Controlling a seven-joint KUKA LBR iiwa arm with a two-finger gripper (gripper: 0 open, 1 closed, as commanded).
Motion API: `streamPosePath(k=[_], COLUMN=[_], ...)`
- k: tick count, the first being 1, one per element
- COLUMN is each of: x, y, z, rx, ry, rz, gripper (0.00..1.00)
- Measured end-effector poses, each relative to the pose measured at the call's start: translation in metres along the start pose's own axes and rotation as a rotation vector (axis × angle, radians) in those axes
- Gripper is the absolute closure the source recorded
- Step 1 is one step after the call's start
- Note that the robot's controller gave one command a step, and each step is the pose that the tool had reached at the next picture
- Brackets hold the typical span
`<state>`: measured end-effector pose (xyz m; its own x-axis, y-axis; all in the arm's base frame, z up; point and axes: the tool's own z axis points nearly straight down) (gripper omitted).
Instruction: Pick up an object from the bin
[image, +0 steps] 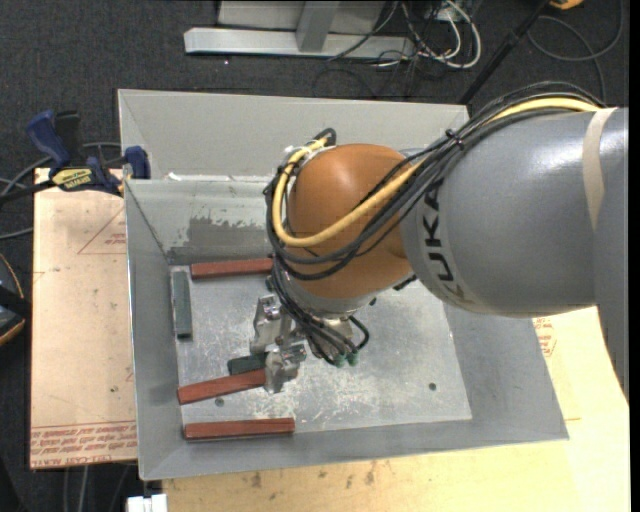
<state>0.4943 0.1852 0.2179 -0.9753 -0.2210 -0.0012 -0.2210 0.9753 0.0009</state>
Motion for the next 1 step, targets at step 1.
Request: streamPosePath(k=[1], x=[0.0], y=[0.0001], z=[0.0001], rx=[0.0], ry=[0.0], rz=[0.0], gripper=[1.0])
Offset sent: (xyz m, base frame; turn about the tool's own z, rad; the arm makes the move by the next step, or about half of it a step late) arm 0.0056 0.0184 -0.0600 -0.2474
